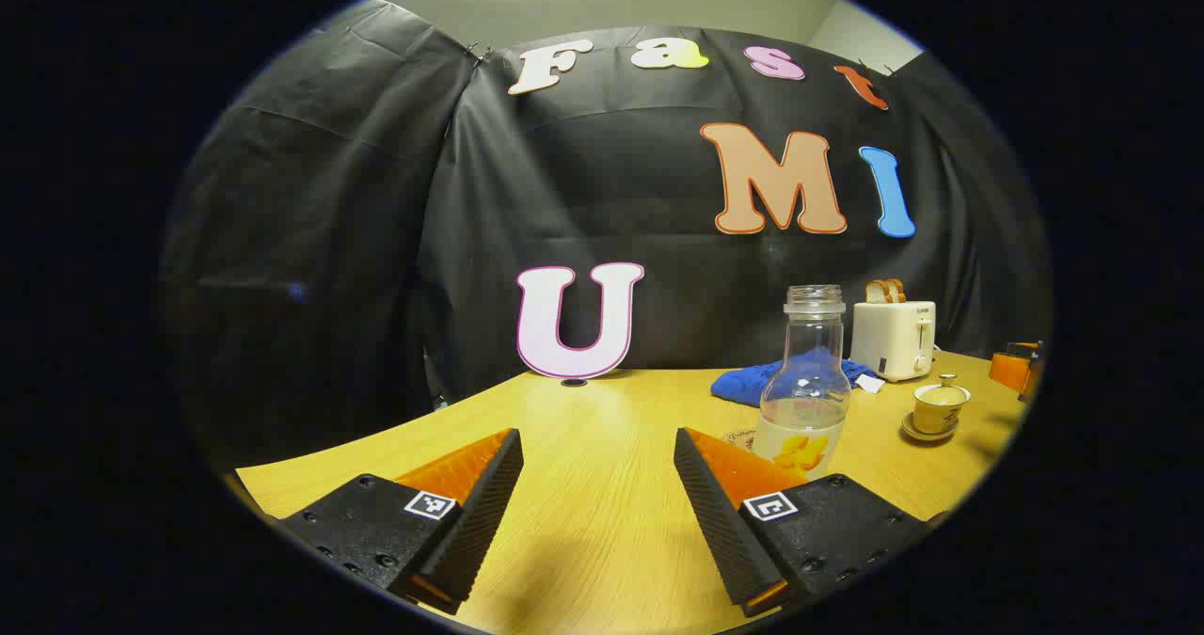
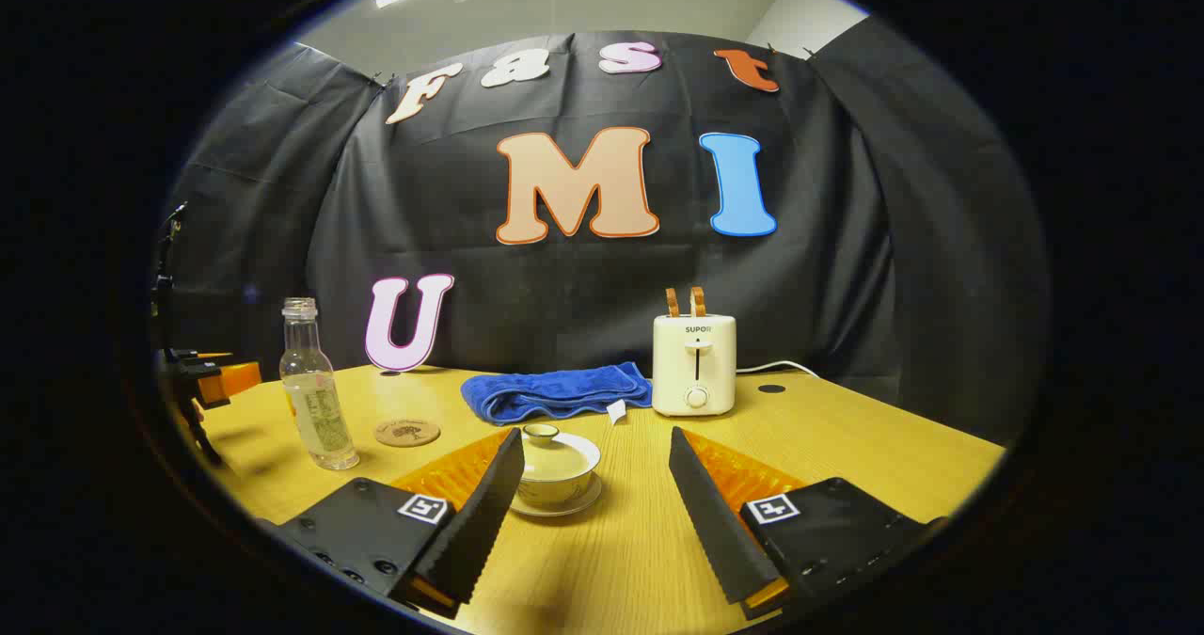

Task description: Open the teacup lid with one hand, grasp the water bottle and pour water into the teacup with the other hand; after pouring, place the water bottle on the coaster and then close the teacup lid.

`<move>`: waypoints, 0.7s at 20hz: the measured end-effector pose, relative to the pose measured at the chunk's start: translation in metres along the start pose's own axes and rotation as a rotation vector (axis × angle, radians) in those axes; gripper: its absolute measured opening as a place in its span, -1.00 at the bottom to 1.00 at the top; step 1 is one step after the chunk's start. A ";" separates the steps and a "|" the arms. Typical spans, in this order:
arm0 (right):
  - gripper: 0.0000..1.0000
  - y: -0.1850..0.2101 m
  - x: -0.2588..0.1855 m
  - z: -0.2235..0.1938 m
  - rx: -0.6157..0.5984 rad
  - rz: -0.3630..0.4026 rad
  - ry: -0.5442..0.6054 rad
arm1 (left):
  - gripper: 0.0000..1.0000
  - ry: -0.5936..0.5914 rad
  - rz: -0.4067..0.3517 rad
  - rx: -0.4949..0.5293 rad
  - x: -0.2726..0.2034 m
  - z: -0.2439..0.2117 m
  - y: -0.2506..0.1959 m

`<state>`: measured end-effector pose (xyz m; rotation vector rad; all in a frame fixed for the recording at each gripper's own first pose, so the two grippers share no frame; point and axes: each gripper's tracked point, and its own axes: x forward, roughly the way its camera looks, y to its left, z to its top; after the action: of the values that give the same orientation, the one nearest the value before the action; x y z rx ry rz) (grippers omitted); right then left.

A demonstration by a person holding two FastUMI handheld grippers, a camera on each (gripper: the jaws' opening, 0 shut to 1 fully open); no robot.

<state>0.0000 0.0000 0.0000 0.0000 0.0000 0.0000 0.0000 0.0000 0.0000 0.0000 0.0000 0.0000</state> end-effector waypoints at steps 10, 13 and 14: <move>0.90 0.000 0.001 0.000 0.000 0.000 0.000 | 0.89 0.000 0.005 -0.001 0.000 0.000 0.001; 0.96 0.002 0.000 0.000 0.001 0.009 0.000 | 0.89 0.001 0.011 -0.001 0.000 0.000 0.003; 0.90 0.001 0.001 0.000 0.001 0.009 0.000 | 0.89 0.001 0.010 0.000 0.001 0.000 0.003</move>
<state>0.0009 0.0015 -0.0002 0.0006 -0.0005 0.0095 0.0013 0.0026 -0.0004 0.0000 0.0010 0.0100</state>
